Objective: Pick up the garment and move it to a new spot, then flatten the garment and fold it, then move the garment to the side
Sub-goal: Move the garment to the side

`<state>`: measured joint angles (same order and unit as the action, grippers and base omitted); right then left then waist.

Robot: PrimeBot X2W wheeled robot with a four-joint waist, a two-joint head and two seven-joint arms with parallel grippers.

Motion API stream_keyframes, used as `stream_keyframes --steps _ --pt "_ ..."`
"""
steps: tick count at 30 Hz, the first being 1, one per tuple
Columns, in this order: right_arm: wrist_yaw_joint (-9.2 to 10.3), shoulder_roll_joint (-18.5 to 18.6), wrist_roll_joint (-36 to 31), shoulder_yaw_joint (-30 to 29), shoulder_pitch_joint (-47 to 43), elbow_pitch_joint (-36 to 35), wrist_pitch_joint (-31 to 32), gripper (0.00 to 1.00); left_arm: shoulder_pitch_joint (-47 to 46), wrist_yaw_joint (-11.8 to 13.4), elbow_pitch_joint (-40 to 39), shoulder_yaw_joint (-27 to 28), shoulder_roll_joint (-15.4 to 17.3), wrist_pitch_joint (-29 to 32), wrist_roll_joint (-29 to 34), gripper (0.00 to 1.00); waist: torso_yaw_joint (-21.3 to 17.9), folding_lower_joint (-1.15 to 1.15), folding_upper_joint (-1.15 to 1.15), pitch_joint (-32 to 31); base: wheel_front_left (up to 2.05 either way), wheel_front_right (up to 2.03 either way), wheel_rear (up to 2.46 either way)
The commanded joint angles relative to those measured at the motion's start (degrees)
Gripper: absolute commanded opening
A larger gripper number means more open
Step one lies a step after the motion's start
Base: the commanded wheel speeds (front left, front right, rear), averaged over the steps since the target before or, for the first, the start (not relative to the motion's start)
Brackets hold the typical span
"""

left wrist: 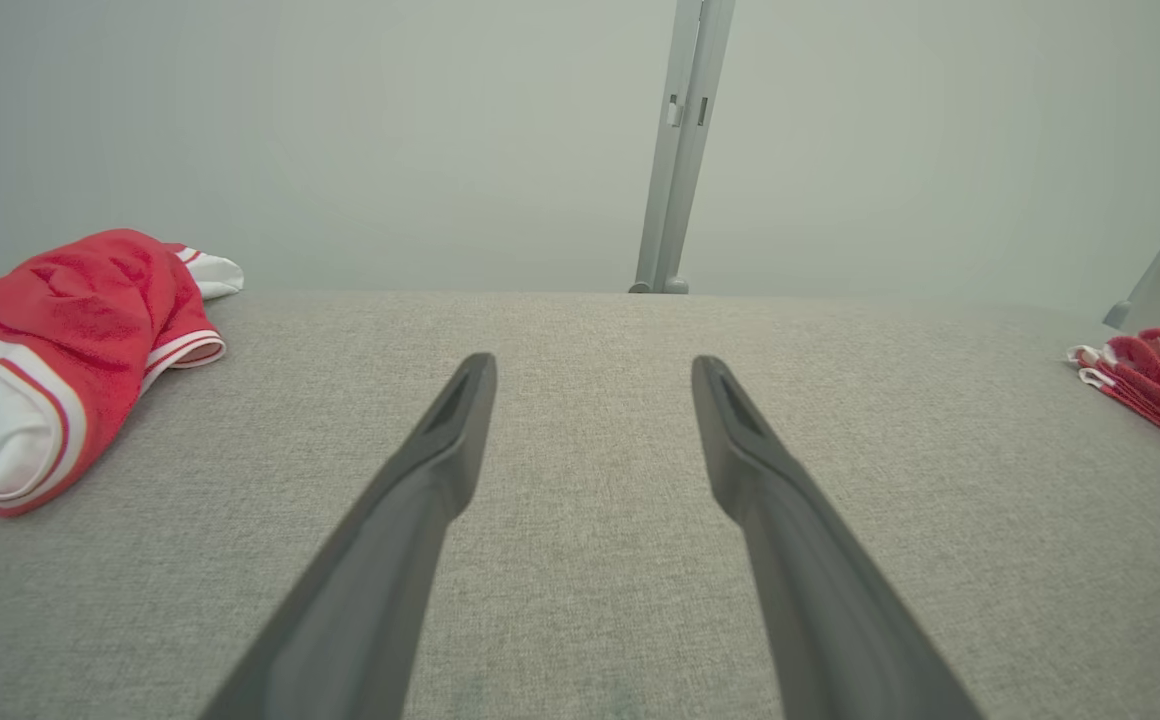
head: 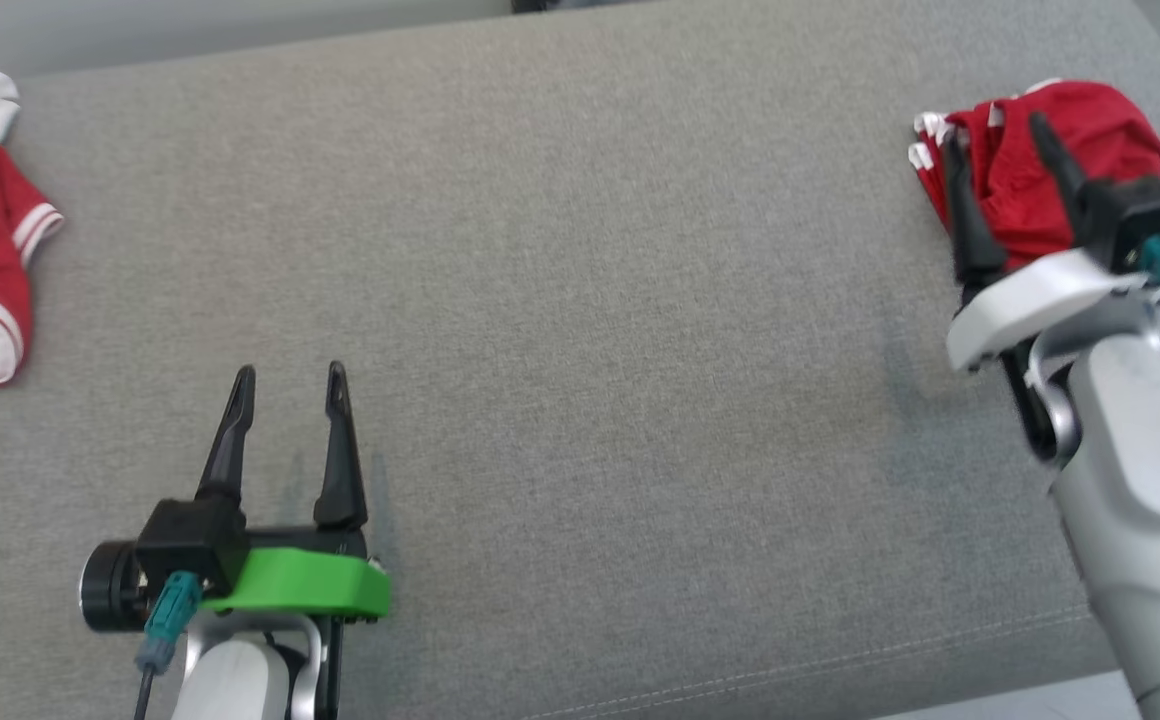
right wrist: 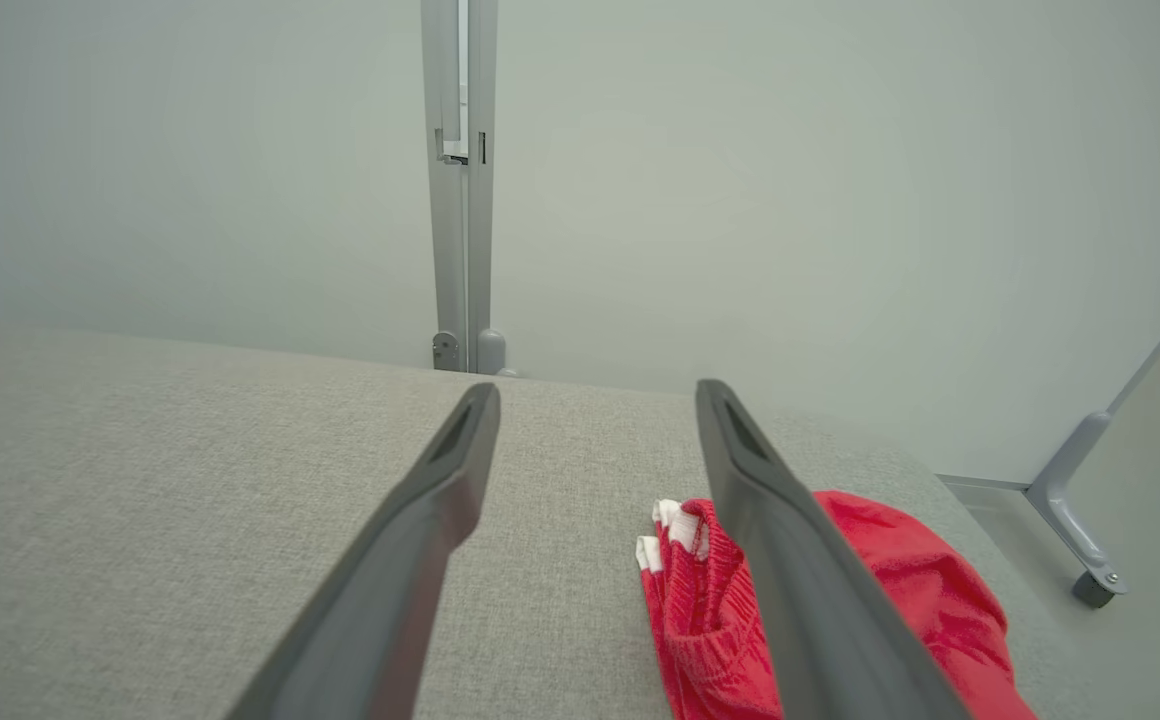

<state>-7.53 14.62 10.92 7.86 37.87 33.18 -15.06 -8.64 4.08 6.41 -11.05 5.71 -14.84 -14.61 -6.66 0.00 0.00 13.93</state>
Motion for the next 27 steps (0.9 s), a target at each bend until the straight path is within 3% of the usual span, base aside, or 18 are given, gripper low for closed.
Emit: stream_keyframes --steps 1,13,27 --pt "0.08 -0.8 0.2 -0.4 -2.9 -2.1 -0.1 1.0 1.7 0.5 0.6 0.8 0.1 -0.3 -0.5 1.0 2.6 0.0 0.0 -4.6 0.0 0.0 0.0" --pt "0.08 -9.9 -3.4 -5.6 -22.6 -16.3 -0.1 1.0 7.9 0.1 2.0 4.7 -1.0 -0.4 -0.5 1.0 5.8 0.0 0.0 -10.9 0.0 0.0 0.0" --pt "0.07 -11.7 -0.3 -5.1 -34.3 -21.7 1.3 1.0 10.3 -1.5 3.1 5.8 -2.2 -0.3 0.7 1.0 7.4 0.0 0.0 -12.9 0.0 0.0 0.0"
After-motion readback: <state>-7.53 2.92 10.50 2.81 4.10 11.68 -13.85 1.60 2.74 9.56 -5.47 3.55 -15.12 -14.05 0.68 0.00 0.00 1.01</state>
